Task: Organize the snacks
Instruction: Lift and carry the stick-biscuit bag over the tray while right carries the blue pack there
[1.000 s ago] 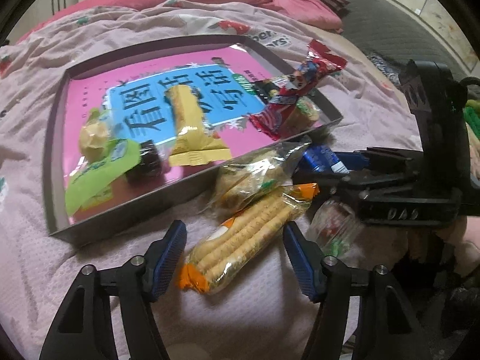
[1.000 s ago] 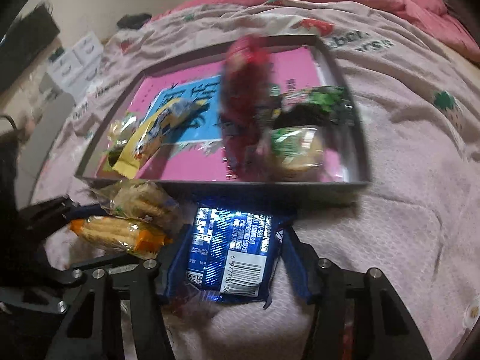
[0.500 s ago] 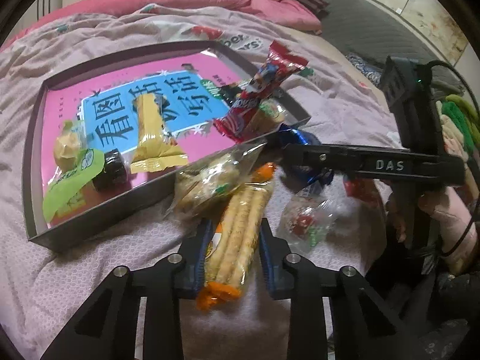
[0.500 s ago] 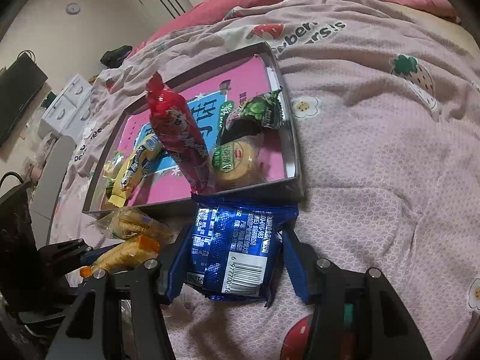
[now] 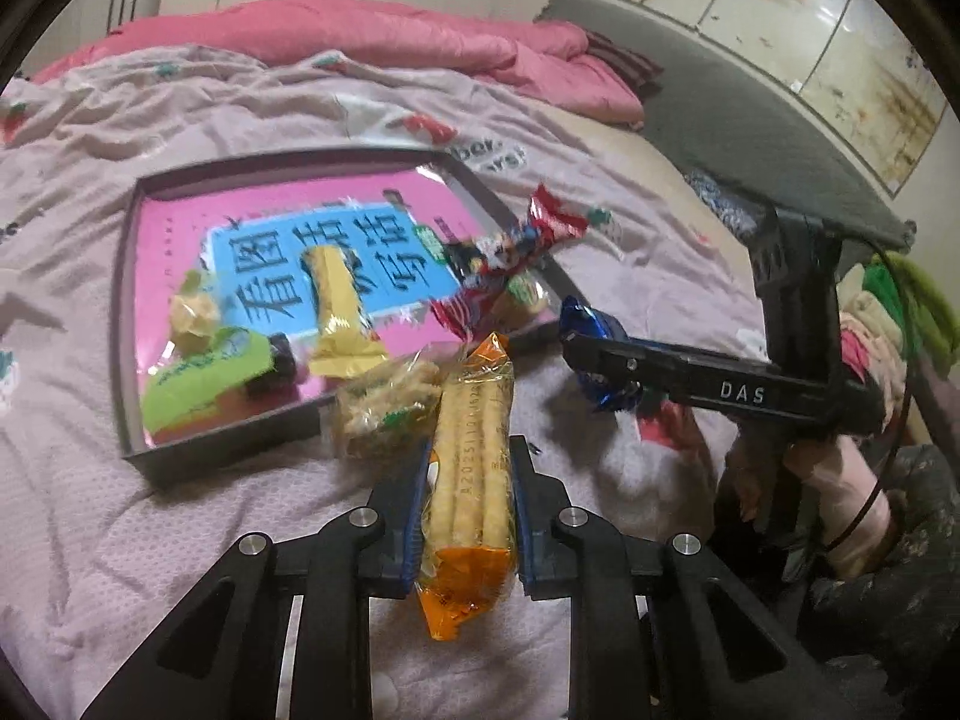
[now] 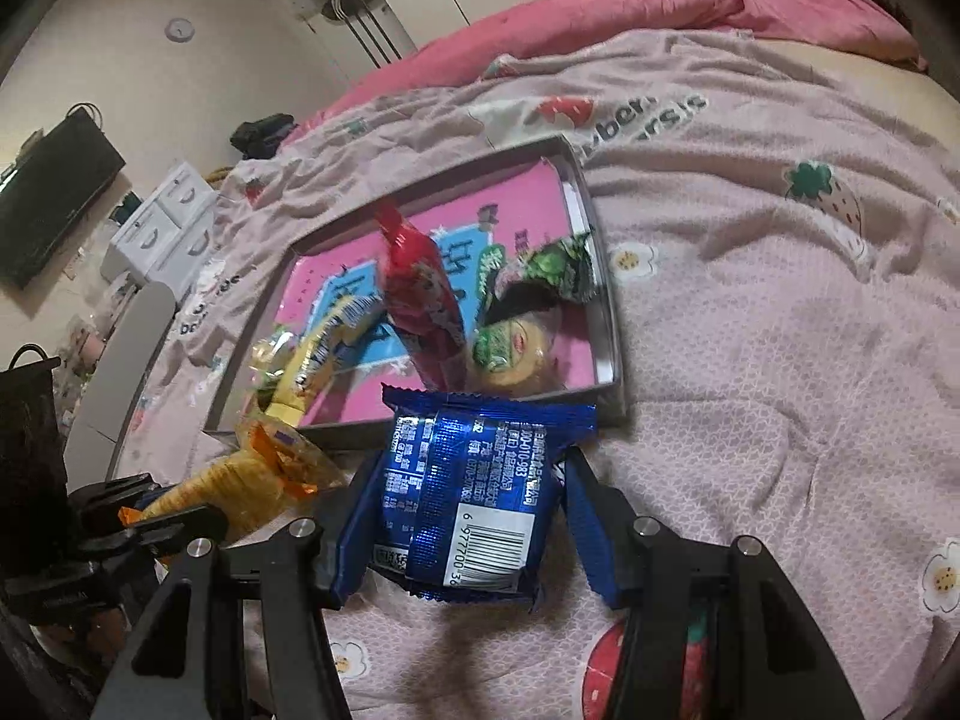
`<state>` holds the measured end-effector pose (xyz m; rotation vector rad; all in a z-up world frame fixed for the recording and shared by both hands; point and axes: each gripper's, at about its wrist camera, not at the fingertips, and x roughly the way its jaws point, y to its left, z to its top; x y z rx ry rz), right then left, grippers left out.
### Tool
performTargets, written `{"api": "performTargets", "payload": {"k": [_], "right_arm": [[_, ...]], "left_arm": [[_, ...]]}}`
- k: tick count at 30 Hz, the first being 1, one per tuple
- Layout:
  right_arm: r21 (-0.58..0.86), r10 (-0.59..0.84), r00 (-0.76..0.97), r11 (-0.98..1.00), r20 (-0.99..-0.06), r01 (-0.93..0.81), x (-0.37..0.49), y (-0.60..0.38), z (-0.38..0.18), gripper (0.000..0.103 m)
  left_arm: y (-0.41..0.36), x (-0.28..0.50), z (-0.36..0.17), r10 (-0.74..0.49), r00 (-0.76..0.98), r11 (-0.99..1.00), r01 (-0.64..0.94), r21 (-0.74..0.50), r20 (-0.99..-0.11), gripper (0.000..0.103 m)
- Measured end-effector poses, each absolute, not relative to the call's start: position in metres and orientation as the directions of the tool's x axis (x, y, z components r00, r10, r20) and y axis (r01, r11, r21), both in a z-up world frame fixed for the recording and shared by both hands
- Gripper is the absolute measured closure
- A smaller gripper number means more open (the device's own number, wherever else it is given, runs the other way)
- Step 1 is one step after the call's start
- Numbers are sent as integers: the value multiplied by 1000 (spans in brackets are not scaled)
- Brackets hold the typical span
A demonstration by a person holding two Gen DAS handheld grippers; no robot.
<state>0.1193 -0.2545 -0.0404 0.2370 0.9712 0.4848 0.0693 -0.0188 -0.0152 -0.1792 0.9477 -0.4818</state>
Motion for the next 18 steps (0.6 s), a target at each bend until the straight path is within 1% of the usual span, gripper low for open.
{"api": "performTargets", "payload": {"k": [10, 18], "right_arm": [[382, 492, 548, 870, -676, -310, 115, -259, -20, 46], [351, 494, 584, 869, -644, -348, 111, -256, -9, 46]], "left_arm": [[5, 64, 14, -443, 582, 896, 269, -352, -682, 79], [30, 63, 34, -396, 662, 913, 204, -354, -637, 79]]}}
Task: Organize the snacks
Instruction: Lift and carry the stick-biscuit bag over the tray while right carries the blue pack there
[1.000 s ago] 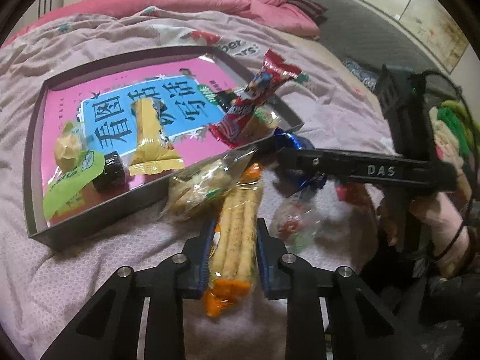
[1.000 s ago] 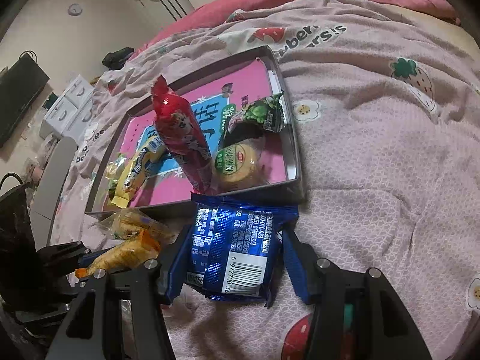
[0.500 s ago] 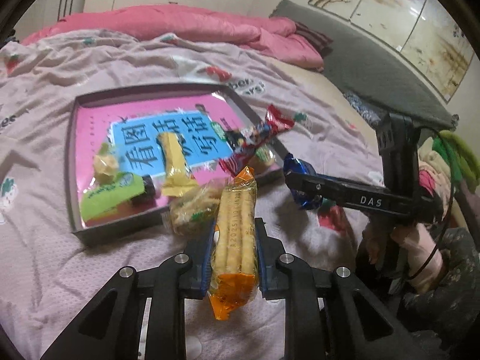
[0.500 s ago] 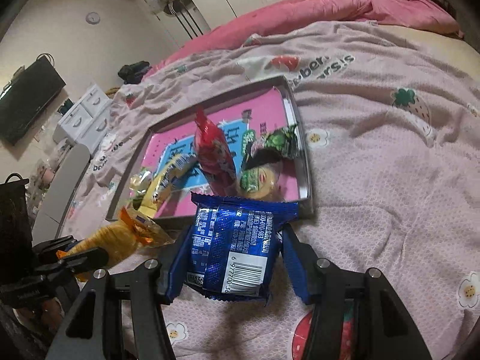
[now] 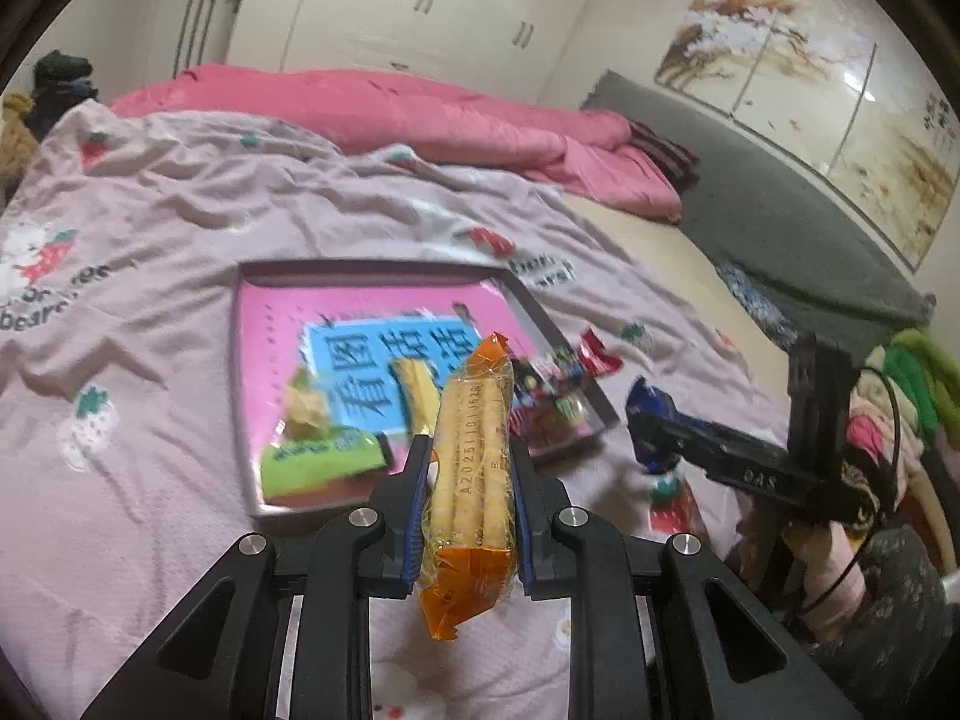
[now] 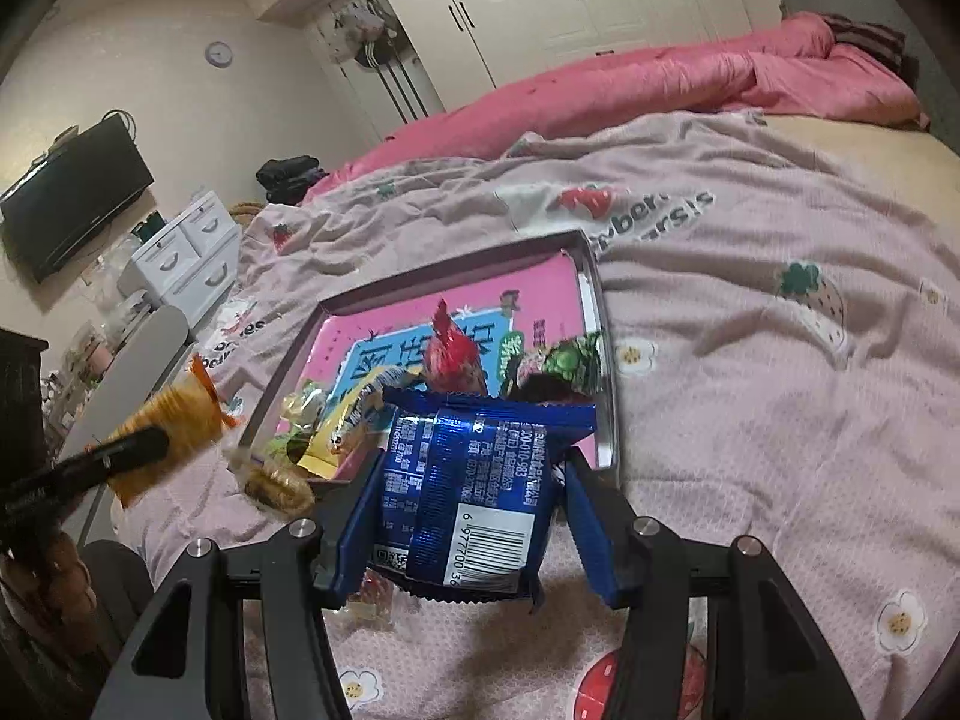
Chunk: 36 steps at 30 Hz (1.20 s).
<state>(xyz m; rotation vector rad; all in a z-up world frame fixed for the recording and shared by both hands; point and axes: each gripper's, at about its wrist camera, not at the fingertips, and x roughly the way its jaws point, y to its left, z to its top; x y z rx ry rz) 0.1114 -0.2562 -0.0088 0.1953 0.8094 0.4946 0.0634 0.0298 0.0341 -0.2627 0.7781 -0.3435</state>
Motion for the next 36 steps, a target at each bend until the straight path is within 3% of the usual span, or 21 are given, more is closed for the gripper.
{"api": "performTargets", "payload": {"k": [15, 36], "right_arm": [[311, 461, 663, 887, -590, -340, 109, -264, 8, 46], [238, 383, 715, 924, -585, -299, 122, -266, 12, 46]], "left_arm": [[44, 61, 45, -296, 737, 945, 132, -300, -608, 79], [47, 92, 40, -231, 753, 956, 60, -285, -616, 79]]}}
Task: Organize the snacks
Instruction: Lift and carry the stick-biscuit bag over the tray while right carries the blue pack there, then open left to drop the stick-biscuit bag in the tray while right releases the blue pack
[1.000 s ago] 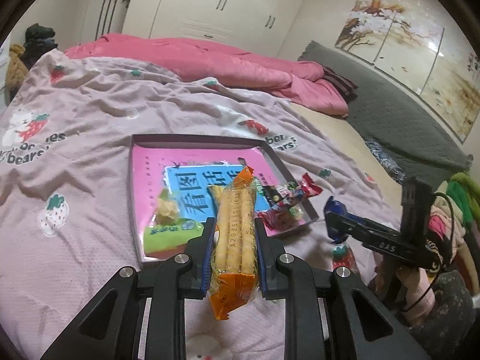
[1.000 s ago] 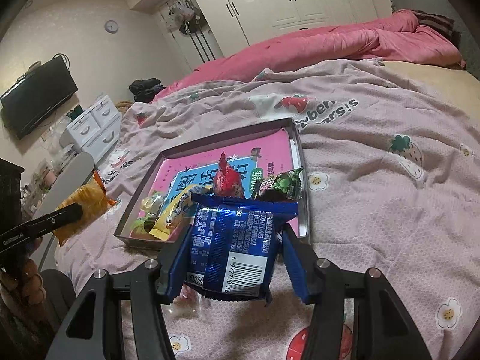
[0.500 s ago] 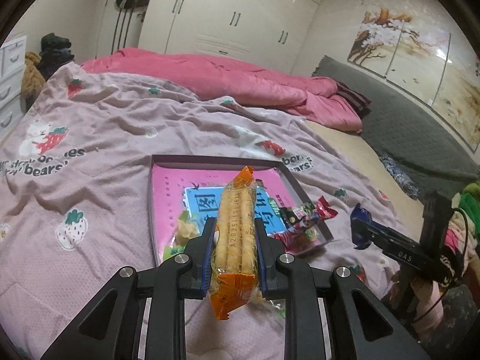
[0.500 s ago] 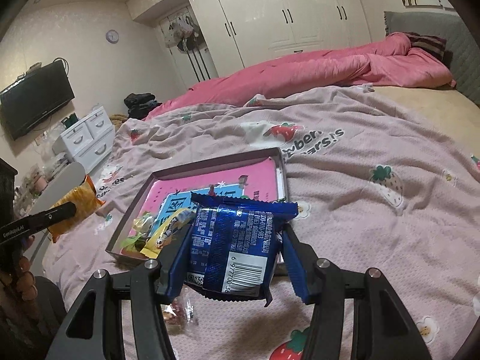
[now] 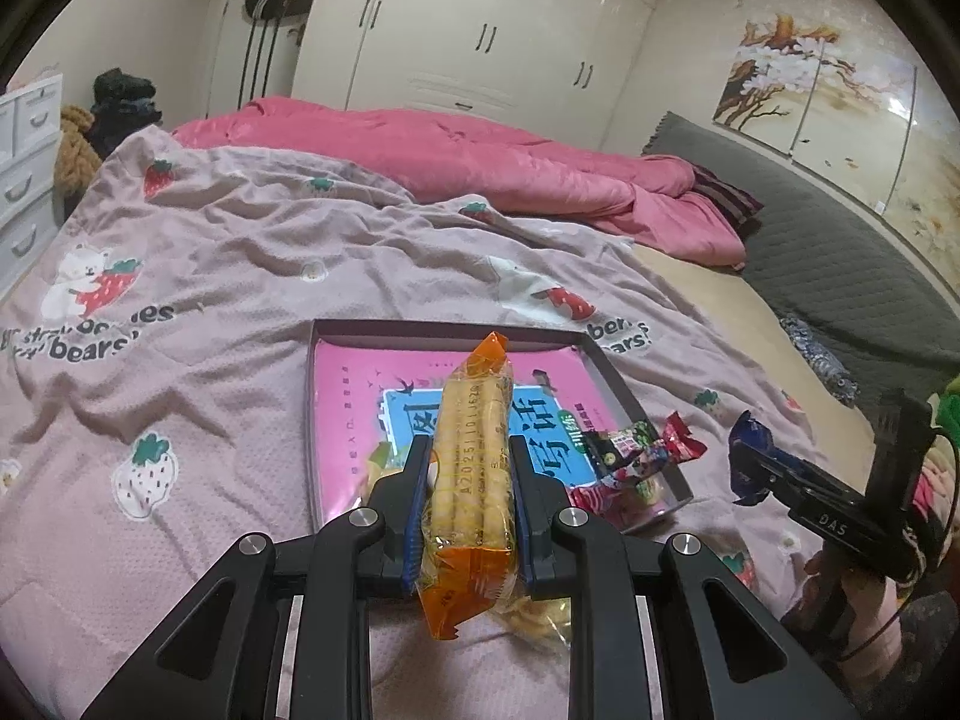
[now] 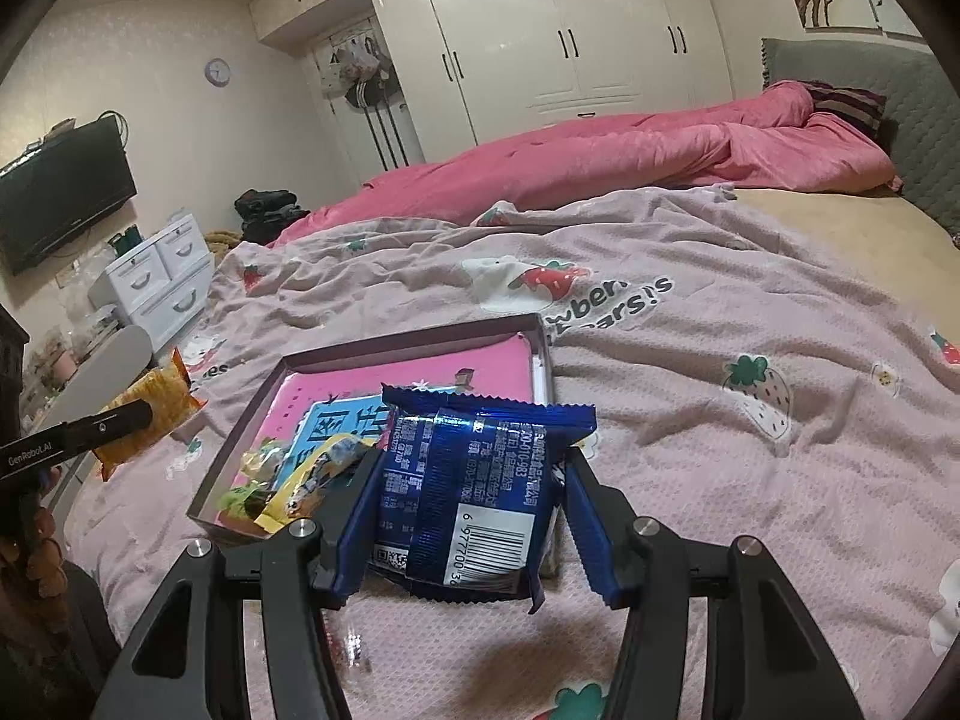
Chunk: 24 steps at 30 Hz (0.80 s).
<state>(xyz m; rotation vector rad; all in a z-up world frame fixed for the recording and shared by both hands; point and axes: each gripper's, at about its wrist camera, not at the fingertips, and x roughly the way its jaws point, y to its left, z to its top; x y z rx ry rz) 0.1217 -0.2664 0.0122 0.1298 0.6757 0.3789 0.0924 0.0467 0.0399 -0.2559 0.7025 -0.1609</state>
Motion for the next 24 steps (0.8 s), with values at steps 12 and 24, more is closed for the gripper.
{"api": "performTargets", "payload": {"k": [12, 24], "right_arm": [[209, 325, 704, 946, -631, -248, 152, -265, -3, 46], [201, 366, 615, 925, -699, -321, 178, -236, -32, 46]], "left_arm": [[40, 120, 9, -205, 707, 964, 27, -264, -677, 79], [27, 140, -17, -189, 662, 972, 18, -236, -725, 79]]}}
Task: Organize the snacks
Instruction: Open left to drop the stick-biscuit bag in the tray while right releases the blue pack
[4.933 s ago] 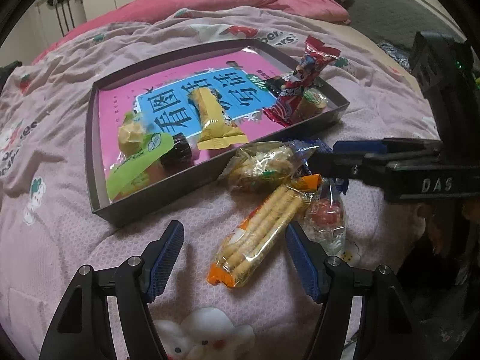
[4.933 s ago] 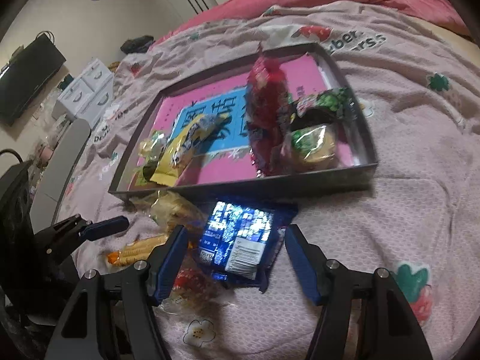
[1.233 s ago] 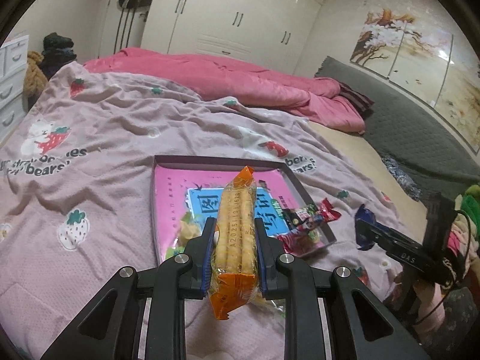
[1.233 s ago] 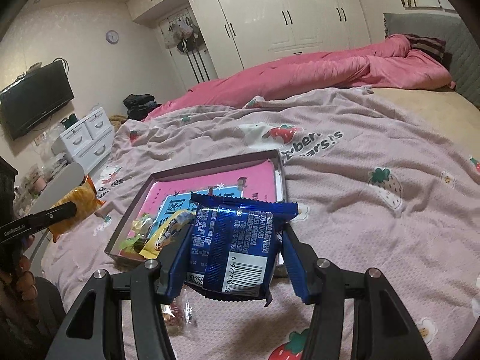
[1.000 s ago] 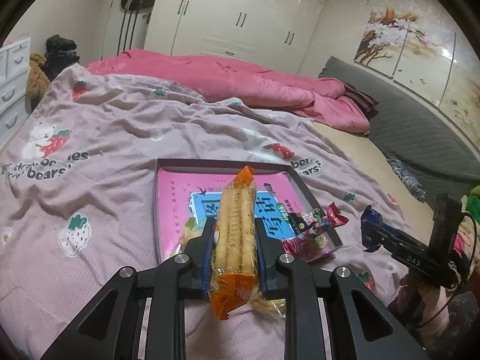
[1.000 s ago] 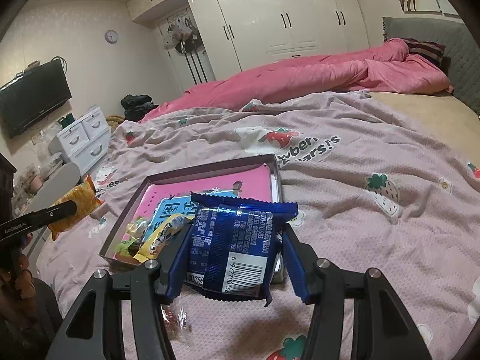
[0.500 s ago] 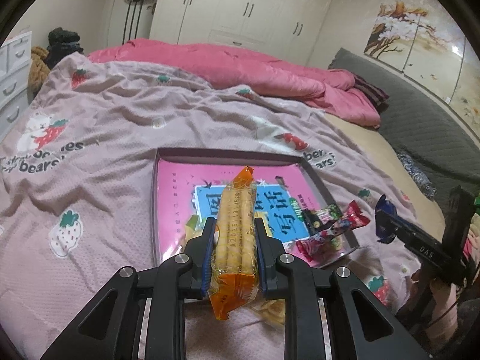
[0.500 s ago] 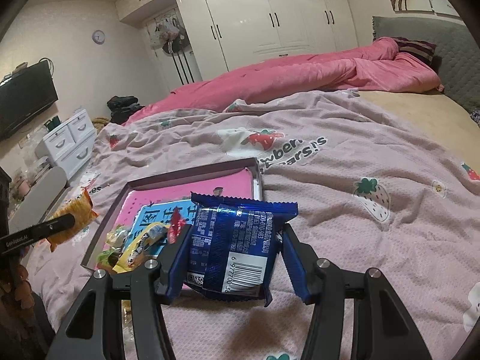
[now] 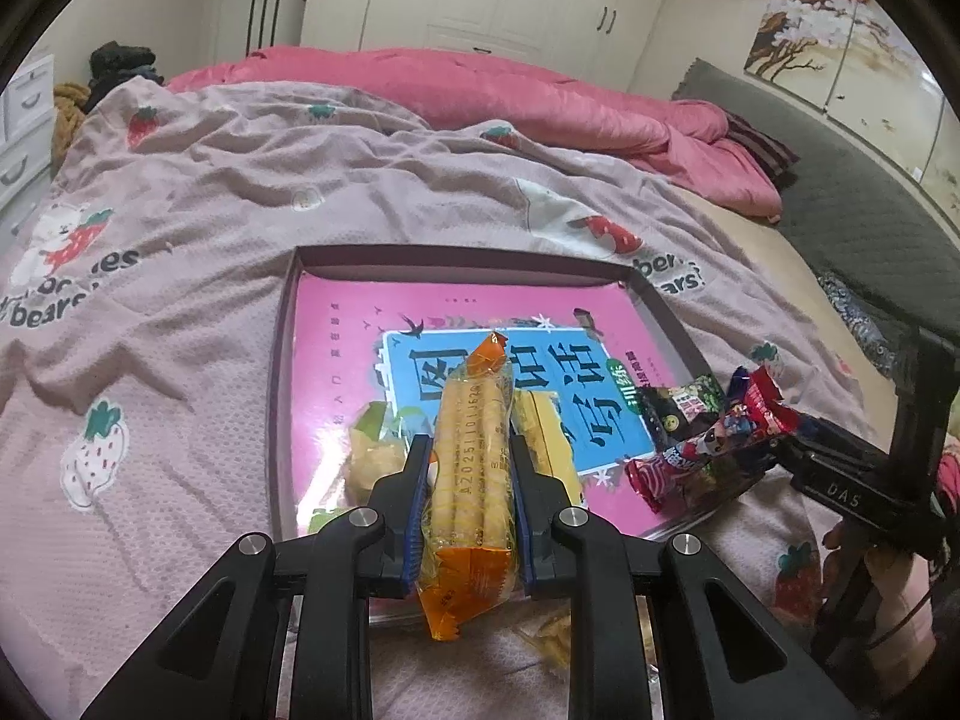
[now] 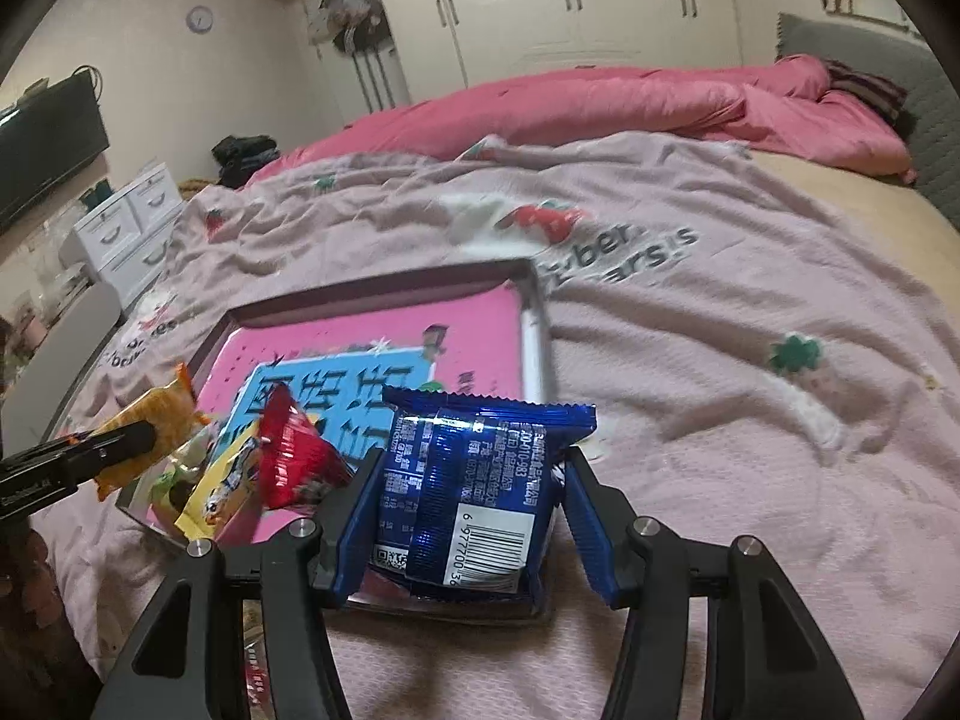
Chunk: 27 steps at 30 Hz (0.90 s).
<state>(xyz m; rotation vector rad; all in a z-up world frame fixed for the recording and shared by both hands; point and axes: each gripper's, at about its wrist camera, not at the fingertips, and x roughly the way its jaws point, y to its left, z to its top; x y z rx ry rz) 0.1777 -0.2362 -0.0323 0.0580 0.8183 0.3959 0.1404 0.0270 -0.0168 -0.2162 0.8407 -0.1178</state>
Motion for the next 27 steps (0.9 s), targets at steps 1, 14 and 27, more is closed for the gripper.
{"api": "performTargets", "payload": {"k": [1, 14, 27], "right_arm": [[200, 367, 610, 924, -702, -326, 178, -234, -34, 46], [199, 373, 604, 920, -704, -337, 179, -227, -38, 45], [210, 364, 649, 929, -668, -305, 176, -239, -23, 41]], "left_arm": [[27, 141, -18, -189, 660, 972, 18, -236, -728, 79], [29, 148, -28, -206, 647, 965, 12, -260, -734, 78], [34, 146, -24, -185, 658, 967, -10, -254, -730, 60]]}}
